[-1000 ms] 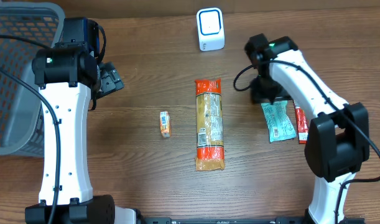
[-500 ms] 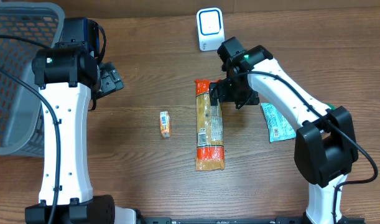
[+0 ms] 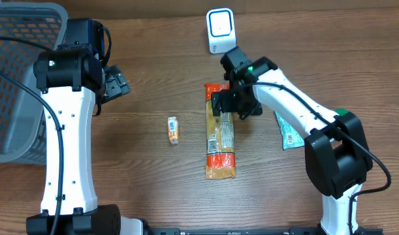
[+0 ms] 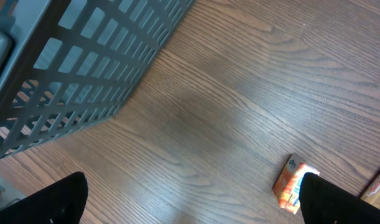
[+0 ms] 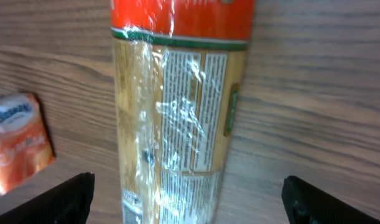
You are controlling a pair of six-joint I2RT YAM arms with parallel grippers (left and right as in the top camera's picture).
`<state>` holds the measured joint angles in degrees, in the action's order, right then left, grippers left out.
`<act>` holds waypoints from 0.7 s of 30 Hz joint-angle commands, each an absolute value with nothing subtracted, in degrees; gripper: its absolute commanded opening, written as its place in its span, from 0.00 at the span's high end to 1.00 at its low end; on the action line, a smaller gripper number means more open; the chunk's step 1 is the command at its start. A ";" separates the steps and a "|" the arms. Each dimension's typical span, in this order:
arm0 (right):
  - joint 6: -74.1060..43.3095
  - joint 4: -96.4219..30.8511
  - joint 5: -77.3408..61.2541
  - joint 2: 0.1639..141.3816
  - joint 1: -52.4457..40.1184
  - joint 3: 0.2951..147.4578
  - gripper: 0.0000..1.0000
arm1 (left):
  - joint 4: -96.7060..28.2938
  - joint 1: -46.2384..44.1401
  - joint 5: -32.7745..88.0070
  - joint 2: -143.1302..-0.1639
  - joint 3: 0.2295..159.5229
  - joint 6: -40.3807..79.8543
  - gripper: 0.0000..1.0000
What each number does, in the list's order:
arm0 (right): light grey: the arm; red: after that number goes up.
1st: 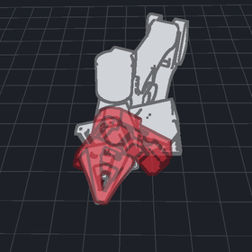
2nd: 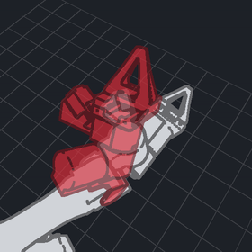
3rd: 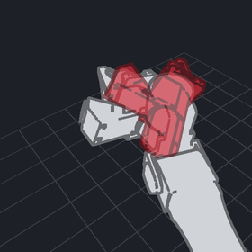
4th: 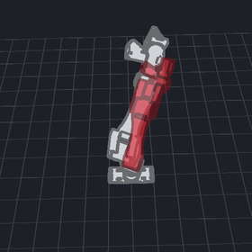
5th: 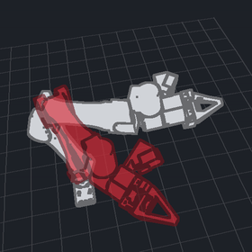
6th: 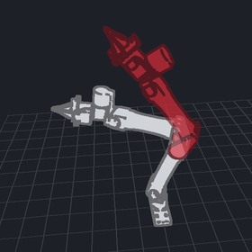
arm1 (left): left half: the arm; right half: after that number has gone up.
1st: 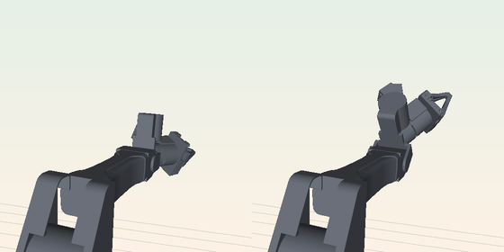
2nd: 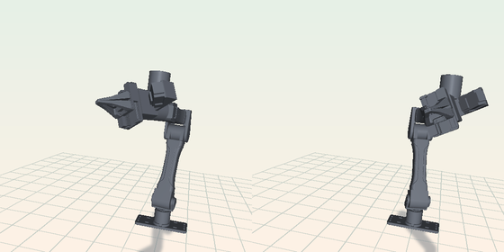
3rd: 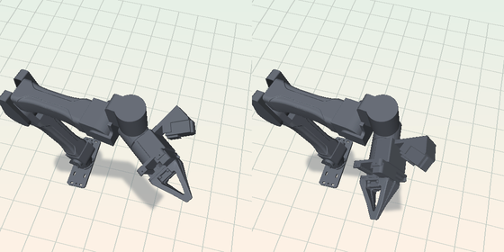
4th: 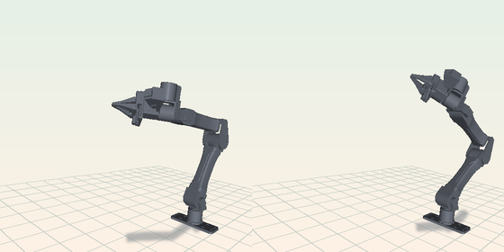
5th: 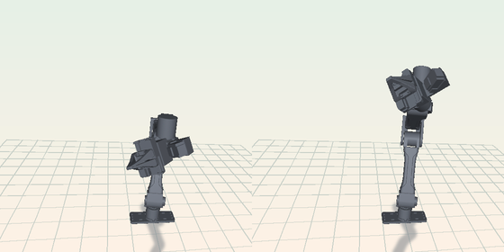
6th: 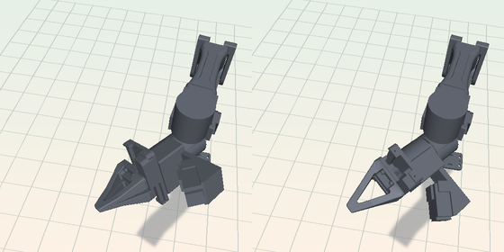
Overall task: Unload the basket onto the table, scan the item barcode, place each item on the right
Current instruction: 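Move the right gripper to the spaghetti package and grasp it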
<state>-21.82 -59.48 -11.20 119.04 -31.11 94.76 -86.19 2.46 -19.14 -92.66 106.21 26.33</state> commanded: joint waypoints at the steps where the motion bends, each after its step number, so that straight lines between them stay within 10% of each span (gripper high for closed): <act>1: -22.81 -56.58 -12.19 118.10 -31.55 91.15 0.02 | -86.30 2.61 -19.84 -92.99 106.50 25.28 0.00; 21: -25.82 -41.80 -19.86 118.43 -31.55 78.56 0.29 | -86.30 2.61 -19.84 -92.99 106.50 25.28 0.00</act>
<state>-24.45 -42.46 -19.20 118.43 -31.22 80.60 -86.21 2.46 -19.14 -92.66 106.21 26.33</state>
